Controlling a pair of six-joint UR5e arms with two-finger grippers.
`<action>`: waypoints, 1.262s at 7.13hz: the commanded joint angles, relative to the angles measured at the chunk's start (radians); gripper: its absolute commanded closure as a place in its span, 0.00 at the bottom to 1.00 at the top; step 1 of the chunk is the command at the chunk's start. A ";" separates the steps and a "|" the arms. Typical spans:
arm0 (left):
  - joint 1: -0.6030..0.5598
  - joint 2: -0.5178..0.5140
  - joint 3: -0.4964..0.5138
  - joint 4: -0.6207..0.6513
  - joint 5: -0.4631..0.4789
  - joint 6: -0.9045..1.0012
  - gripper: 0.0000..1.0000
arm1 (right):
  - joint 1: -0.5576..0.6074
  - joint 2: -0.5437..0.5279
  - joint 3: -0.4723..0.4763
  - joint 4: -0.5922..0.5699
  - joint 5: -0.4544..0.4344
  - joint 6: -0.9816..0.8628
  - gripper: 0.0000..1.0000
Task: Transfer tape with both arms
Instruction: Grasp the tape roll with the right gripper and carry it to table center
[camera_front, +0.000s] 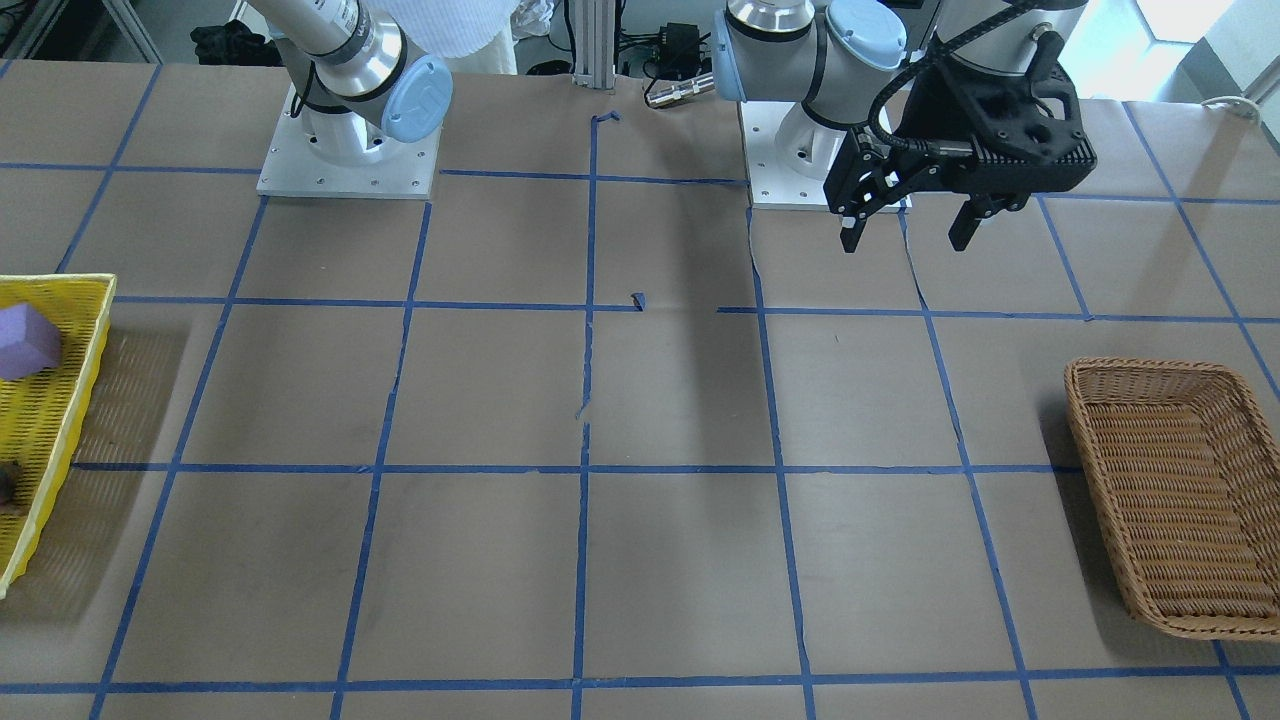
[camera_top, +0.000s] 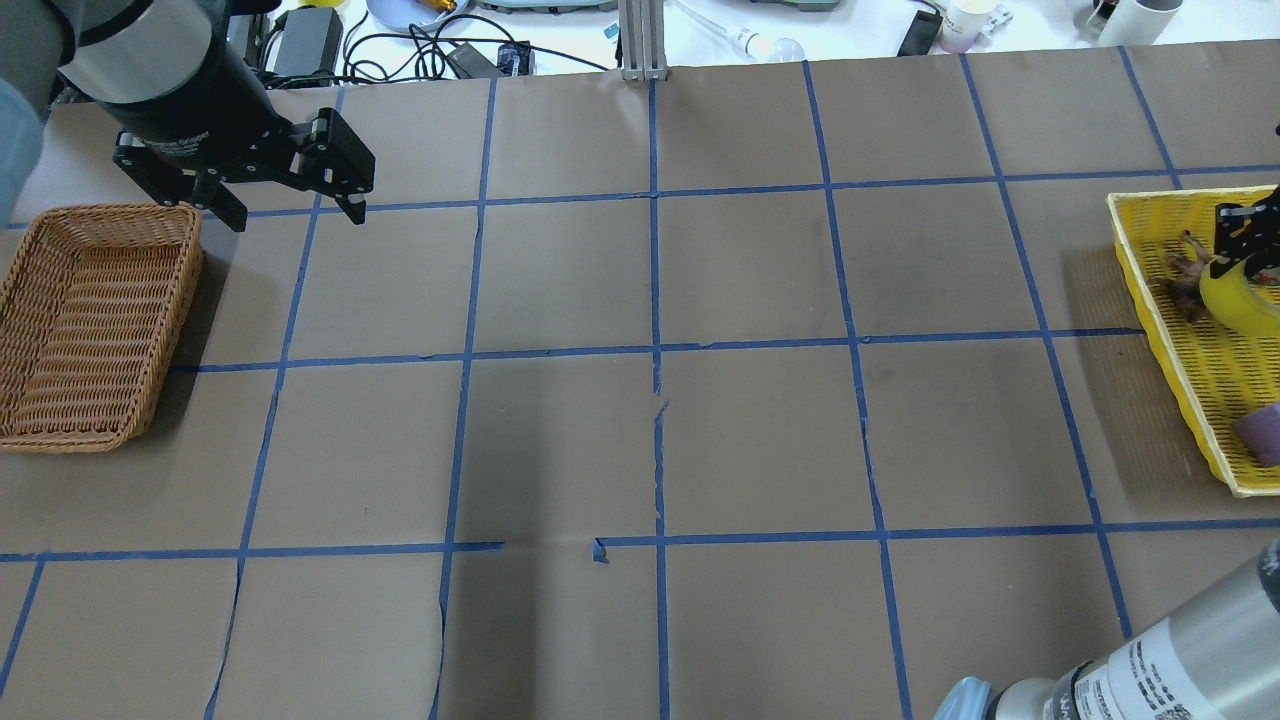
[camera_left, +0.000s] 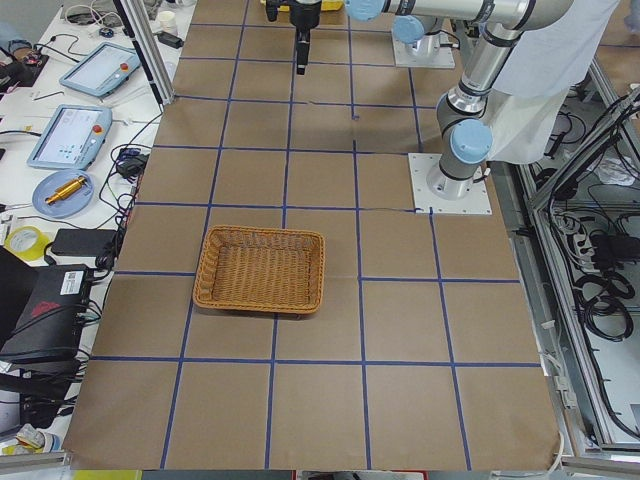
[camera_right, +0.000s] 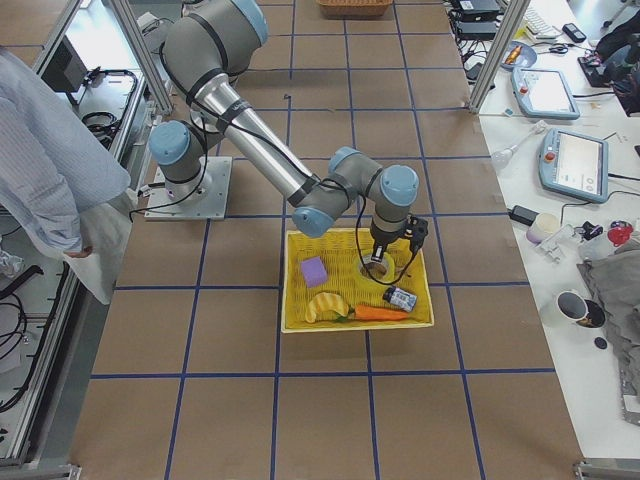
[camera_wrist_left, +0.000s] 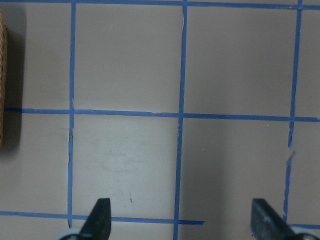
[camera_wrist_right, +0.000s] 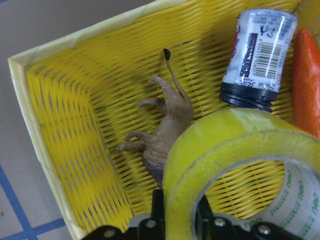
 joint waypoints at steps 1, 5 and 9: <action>0.000 0.000 0.000 0.000 0.000 0.000 0.00 | 0.041 -0.141 -0.002 0.133 -0.002 0.043 1.00; 0.000 -0.002 0.000 0.002 0.001 0.002 0.00 | 0.568 -0.115 -0.002 0.162 0.073 0.845 1.00; 0.000 -0.003 0.000 0.003 0.000 0.000 0.00 | 0.917 0.063 0.001 0.014 0.118 1.356 1.00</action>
